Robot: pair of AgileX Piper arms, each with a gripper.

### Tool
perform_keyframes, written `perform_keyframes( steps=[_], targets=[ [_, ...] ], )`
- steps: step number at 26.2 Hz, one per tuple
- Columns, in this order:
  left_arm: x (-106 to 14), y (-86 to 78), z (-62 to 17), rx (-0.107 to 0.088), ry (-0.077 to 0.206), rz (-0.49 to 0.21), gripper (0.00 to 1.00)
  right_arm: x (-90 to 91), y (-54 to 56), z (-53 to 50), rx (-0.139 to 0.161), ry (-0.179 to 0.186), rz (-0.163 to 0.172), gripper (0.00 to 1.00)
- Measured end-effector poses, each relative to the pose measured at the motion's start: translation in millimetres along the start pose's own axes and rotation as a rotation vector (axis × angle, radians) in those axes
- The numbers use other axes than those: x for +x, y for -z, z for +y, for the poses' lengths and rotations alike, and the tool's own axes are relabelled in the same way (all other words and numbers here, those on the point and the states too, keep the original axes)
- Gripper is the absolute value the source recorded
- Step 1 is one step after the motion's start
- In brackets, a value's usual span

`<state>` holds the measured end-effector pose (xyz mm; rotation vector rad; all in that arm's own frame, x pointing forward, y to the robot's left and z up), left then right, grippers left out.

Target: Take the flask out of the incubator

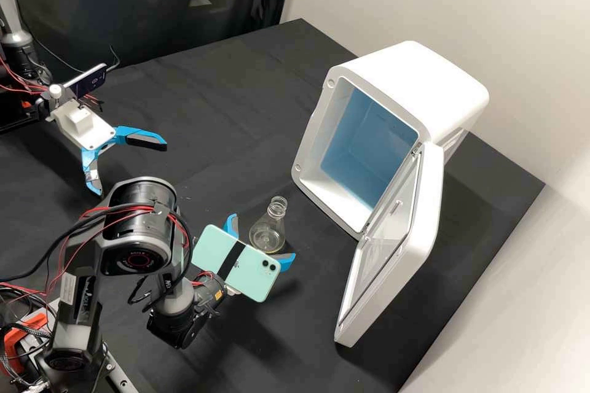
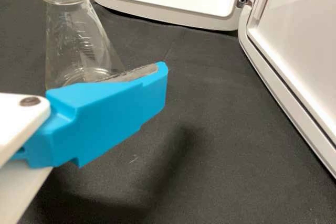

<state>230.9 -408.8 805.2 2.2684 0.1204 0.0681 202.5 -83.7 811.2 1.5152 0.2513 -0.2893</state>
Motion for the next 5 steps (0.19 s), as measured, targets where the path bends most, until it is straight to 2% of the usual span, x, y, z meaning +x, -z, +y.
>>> perform_keyframes(
  steps=[3, 5],
  targets=[
    [-1.4, -0.4, -1.4, -0.006, 0.007, -0.005, 1.0, 0.0, 0.0, 0.0, 0.0, 0.0, 0.0, 1.0],
    [-2.0, -0.3, -1.9, -0.022, 0.009, -0.005, 1.0, 0.0, 0.0, 0.0, 0.0, 0.0, 0.0, 1.0]
  ],
)
